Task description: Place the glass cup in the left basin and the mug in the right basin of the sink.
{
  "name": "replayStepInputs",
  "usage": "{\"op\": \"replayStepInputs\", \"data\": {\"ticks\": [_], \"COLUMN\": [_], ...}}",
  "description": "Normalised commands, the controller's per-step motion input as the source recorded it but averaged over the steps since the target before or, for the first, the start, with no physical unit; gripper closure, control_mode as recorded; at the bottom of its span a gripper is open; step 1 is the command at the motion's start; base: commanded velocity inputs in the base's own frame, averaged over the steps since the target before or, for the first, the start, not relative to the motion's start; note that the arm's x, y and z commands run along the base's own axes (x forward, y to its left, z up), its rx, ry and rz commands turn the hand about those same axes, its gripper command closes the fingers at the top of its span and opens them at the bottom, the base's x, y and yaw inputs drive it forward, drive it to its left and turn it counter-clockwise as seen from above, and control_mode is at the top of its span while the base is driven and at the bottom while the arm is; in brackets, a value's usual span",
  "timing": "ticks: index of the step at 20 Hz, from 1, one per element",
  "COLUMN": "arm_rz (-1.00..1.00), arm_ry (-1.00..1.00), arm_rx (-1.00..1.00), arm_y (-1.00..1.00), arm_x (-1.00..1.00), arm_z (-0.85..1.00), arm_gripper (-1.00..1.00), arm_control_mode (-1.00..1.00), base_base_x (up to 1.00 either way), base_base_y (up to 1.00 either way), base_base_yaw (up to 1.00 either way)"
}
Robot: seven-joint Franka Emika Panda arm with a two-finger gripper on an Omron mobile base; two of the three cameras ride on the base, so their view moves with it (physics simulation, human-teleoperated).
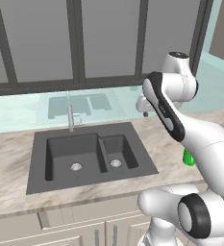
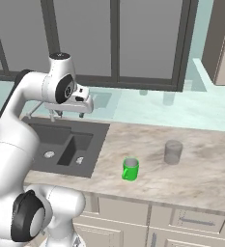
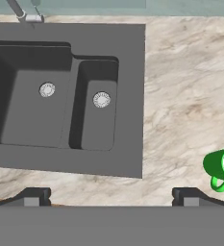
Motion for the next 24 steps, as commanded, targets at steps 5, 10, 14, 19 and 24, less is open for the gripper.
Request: {"op": "replayStepInputs", "data": {"ticks": [5, 10, 14, 19, 24], "arm_rz": [0.00, 0.00, 0.00, 0.00, 0.00], "arm_ry": [0.00, 0.00, 0.00, 0.00, 0.00], "arm_rx": [0.00, 0.00, 0.00, 0.00, 0.00], "arm_y": [0.00, 0.00, 0.00, 0.00, -0.01], "arm_x": [0.00, 0.00, 0.00, 0.00, 0.00], "arm_z": [0.00, 0.00, 0.00, -0.01, -0.01], "arm_gripper": [-1.00, -1.00, -1.00, -1.00, -1.00], "arm_control_mode": [1.00, -1.00, -1.00, -1.00, -1.00], "base_base_x": [0.00, 0.00, 0.00, 0.00, 0.00], "base_base_y": [0.00, 0.00, 0.00, 0.00, 0.00], "base_base_yaw": [0.00, 0.00, 0.00, 0.00, 0.00]}}
